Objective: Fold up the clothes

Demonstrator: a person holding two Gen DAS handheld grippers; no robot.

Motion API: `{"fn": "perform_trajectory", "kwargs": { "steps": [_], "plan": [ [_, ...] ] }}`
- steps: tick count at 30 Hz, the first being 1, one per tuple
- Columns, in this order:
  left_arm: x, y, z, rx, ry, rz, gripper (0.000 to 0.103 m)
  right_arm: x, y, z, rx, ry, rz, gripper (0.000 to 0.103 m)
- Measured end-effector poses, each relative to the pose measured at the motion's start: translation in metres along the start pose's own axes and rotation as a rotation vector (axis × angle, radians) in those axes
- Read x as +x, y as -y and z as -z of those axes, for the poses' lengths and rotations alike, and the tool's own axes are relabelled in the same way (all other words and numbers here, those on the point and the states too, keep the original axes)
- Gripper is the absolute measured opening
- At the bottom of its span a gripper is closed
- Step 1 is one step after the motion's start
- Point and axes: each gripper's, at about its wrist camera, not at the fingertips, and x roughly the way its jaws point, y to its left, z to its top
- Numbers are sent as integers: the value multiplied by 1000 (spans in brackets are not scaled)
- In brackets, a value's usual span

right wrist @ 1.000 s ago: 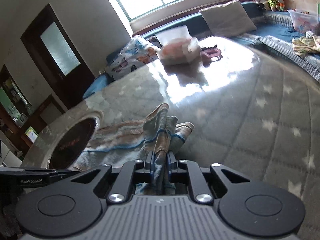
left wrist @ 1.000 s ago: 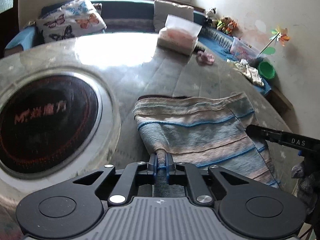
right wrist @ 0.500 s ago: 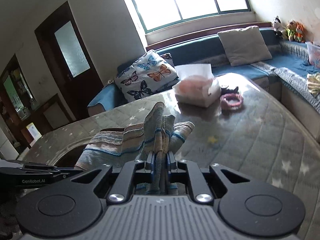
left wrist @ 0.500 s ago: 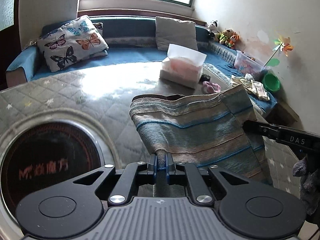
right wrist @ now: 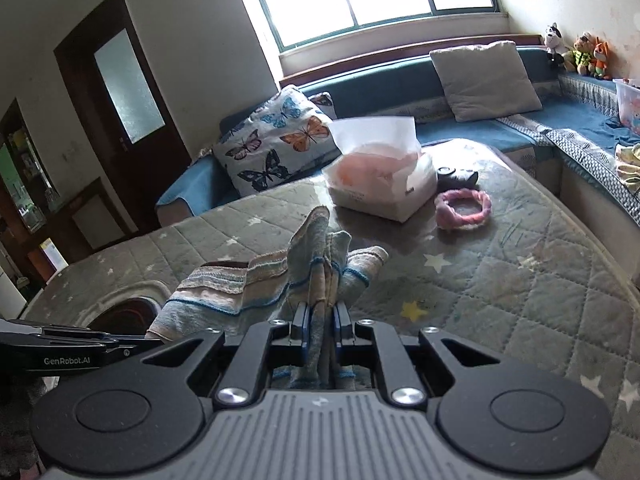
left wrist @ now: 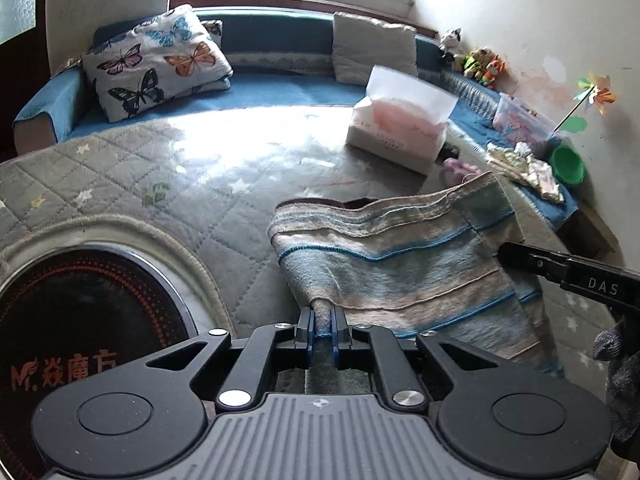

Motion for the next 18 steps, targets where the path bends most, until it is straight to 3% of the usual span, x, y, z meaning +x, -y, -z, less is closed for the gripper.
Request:
{"fn": "perform_trajectory", "kwargs": {
  "steps": [8,12,18],
  "plan": [
    [5,-3,9,17,-5,-36,17,18,19,10,24,-51,54,18],
    [-7,1,14,47,19,-57,42,2,16,9,18,-25,52,19],
    [-28,13,34,111,35,-49,55,-34,-4,19,-25,10,-8,19]
  ]
}}
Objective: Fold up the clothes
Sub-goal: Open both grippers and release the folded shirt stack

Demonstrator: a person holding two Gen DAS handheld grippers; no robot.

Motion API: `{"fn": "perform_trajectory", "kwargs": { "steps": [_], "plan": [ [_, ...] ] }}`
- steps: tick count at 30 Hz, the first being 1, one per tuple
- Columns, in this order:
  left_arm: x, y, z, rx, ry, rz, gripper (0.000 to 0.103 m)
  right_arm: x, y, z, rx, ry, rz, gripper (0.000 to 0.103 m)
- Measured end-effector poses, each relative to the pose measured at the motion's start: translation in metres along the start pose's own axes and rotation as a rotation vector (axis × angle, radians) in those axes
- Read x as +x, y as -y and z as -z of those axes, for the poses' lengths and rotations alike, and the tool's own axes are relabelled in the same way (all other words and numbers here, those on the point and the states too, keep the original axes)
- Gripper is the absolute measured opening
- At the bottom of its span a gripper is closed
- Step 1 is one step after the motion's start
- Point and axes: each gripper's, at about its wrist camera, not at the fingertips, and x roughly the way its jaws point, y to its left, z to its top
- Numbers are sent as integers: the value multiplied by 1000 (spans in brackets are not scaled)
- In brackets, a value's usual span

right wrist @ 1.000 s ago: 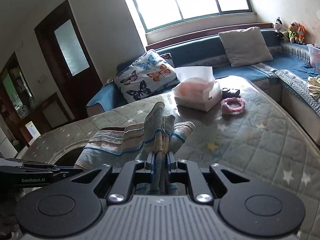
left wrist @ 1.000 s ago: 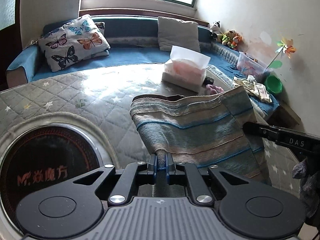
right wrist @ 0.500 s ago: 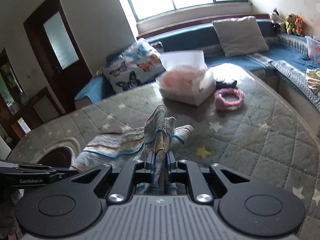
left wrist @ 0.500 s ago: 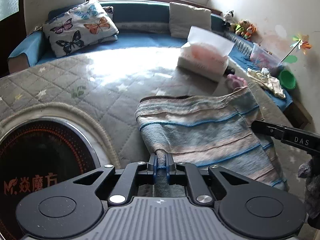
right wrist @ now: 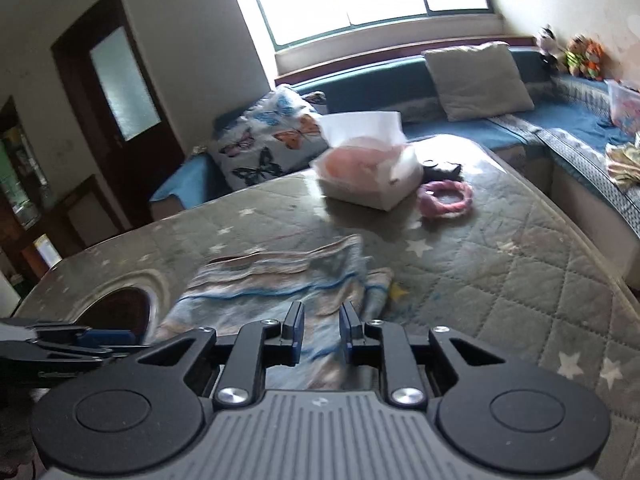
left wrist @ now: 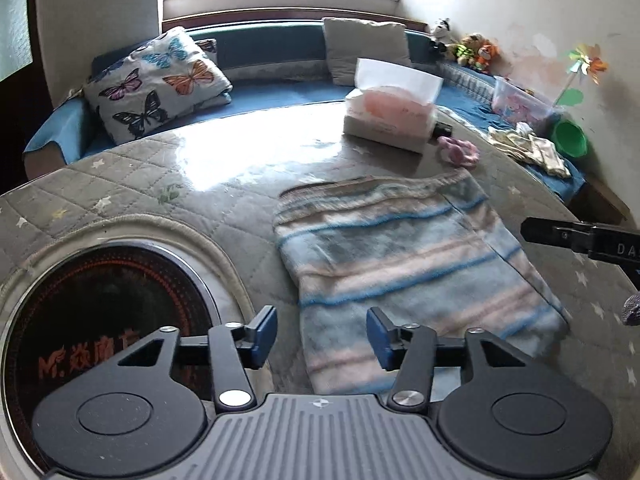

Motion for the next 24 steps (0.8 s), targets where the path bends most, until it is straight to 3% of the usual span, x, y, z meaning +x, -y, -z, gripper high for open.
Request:
{"fn": "perform_trajectory", "kwargs": {
  "steps": [9,15,21,24],
  "plan": [
    [-10,4,31,21,-25,-23,60,-32,-19,35,-33,-12,-63,19],
    [-6,-2,39,5,-36,-50,60,-23,-7,56,1,-57,-22,19],
    [-11,-5,41,-8,-27,-59,60,-32,-14,55,-15,-29,-20,20],
    [-13,-6,45,-11,-28,-66,63,-31,-21,55,-37,-20,-24,27]
  ]
}}
